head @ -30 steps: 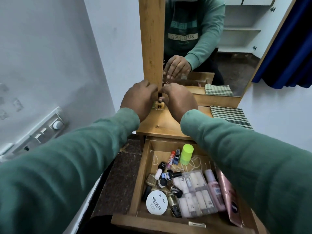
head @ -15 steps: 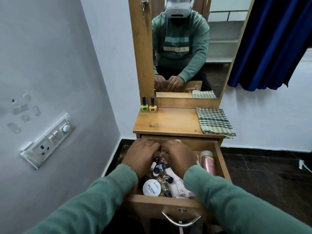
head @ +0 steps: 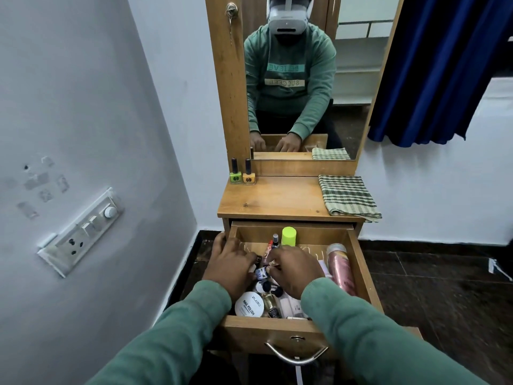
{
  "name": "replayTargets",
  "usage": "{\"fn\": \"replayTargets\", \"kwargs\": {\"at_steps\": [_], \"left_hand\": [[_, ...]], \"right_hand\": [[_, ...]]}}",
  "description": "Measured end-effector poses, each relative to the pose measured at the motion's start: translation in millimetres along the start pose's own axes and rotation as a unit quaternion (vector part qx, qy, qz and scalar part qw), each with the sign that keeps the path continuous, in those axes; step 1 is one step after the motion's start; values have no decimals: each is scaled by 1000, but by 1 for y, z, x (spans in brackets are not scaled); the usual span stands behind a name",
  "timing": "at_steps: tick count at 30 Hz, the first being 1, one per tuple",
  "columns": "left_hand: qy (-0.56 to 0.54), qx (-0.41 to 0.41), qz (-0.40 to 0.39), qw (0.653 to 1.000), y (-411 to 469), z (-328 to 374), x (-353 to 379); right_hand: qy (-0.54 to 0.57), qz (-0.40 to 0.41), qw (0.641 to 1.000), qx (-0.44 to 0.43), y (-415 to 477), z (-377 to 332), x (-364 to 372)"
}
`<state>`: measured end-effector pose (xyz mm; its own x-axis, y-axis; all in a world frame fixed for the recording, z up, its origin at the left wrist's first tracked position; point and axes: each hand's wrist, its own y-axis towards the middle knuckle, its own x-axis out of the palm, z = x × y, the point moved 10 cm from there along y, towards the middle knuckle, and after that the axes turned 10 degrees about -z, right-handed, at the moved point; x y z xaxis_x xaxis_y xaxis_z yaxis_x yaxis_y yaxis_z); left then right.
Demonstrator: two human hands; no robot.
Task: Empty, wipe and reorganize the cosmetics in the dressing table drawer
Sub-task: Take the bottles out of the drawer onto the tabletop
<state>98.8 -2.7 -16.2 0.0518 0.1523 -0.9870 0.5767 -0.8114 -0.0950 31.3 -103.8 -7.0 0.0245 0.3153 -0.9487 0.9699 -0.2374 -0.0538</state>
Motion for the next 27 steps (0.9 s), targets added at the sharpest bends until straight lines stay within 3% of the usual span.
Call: {"fn": "replayTargets", "kwargs": {"at_steps": [17,27], "left_hand": [[-4,-9,1,1000,2,3,-2],[-4,-30,35,999,-2,3,-23]], "right_hand": [[15,-35,999,24,8,7,20],[99,-31,995,3,10,6,19]]}}
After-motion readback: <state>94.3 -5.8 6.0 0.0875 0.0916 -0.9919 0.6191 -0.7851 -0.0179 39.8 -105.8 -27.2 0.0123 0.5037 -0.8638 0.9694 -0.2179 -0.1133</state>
